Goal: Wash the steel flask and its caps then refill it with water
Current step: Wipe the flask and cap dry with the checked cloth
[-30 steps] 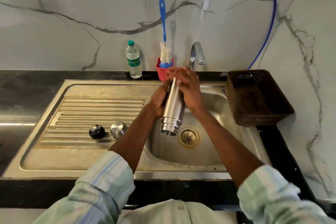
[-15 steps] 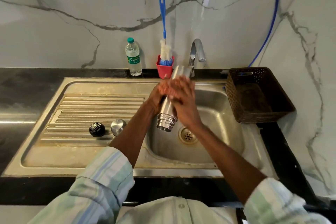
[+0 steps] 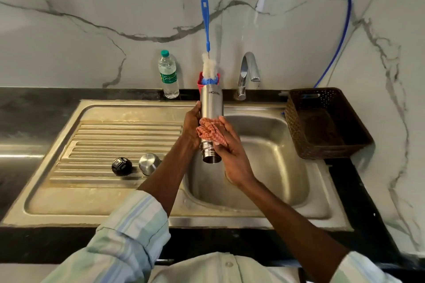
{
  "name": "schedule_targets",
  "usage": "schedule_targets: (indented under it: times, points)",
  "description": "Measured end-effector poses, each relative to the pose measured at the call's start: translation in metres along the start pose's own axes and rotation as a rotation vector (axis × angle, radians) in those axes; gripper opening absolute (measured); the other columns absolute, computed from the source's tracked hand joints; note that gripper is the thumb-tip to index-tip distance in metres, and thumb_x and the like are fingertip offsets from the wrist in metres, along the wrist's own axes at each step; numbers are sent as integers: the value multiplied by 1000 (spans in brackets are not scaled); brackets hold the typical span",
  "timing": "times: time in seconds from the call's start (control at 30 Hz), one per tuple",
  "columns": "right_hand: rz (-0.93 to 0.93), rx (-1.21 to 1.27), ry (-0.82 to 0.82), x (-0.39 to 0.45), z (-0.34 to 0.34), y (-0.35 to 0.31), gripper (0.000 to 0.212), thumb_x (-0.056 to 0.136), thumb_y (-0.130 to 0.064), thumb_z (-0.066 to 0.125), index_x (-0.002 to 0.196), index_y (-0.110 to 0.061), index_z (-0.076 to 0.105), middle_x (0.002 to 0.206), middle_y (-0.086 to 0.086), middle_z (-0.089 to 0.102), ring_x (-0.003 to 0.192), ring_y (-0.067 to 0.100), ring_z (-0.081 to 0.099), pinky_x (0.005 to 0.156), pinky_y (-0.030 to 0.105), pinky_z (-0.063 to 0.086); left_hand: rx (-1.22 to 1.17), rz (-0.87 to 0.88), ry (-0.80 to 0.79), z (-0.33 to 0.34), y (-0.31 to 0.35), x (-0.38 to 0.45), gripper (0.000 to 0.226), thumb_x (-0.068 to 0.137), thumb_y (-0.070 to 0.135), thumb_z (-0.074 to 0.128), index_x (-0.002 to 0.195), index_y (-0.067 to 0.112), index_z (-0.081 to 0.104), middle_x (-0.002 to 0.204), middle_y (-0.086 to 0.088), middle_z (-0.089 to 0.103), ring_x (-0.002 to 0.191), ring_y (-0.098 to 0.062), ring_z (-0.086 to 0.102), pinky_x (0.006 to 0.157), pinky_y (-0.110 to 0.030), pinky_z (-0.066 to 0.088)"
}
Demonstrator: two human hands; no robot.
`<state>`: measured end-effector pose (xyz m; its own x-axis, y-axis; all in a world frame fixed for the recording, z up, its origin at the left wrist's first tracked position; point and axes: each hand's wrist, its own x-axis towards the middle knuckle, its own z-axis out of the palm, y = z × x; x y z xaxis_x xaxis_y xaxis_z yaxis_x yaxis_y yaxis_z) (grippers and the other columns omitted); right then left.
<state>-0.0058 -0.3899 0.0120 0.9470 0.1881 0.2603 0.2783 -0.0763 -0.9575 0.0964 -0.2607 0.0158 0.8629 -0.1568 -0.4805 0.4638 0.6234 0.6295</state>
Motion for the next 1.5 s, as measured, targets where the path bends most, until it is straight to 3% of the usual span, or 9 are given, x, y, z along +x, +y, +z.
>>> schedule_targets:
  times: [0.13,0.3,0.5,0.63,0.83,0.93,1.17,1.33,1.5]
  points:
    - [53,-186,81,74,-20,-5,58,93,-7,55,134,-47,48,153,-15,27,142,11,27,116,45,31,22,-28,-70,10,-13,-4,36,103,36,42,101,5,61,73,-9,68,61,-19,66,59,-25,56]
    - [168,-83,112,120,-37,-19,44,99,-24,52,142,-23,45,129,-3,57,105,11,62,94,36,51,74,21,-158,26,-11,-14,72,81,50,73,137,9,55,119,-19,66,107,-32,66,94,-47,53]
    - [71,-7,10,28,0,-3,69,92,1,53,135,-52,45,155,-11,32,136,13,41,102,41,47,-36,26,-103,10,4,-8,54,96,48,52,122,2,53,83,-12,67,66,-21,67,58,-28,58]
    - [-3,-152,22,42,-3,9,68,90,-6,56,134,-56,45,158,-15,17,147,17,16,110,56,36,8,53,-128,6,-1,-4,48,101,46,40,108,2,60,86,-10,63,70,-19,64,64,-26,56]
    - [238,28,203,129,-35,-20,32,98,-31,51,129,-24,54,121,5,64,103,20,64,90,39,51,79,18,-164,21,-12,-16,60,87,50,64,129,7,61,115,-18,68,99,-30,68,93,-44,54]
    - [237,-45,125,107,-25,-27,36,100,-25,50,135,-27,49,124,1,62,97,14,65,79,28,54,139,100,-83,29,-12,-17,57,88,46,68,130,10,59,113,-17,71,100,-30,71,84,-42,58]
    - [221,170,-65,20,-12,-7,54,95,-4,55,138,-35,48,151,-3,41,127,14,51,100,38,50,-117,50,91,-3,8,5,72,88,63,55,126,2,53,85,-15,62,71,-27,63,65,-32,57]
    - [261,42,-9,84,-20,-27,51,98,-14,52,145,-30,39,144,-2,47,107,7,57,85,20,50,-89,64,-54,21,-11,-12,53,89,49,62,122,8,62,103,-13,69,90,-25,68,82,-35,56]
    - [273,-104,-50,97,-25,-28,47,98,-25,55,143,-29,44,134,1,57,104,13,62,88,31,52,-88,173,33,30,-5,-10,50,88,42,68,125,9,63,108,-16,71,93,-30,70,85,-41,57]
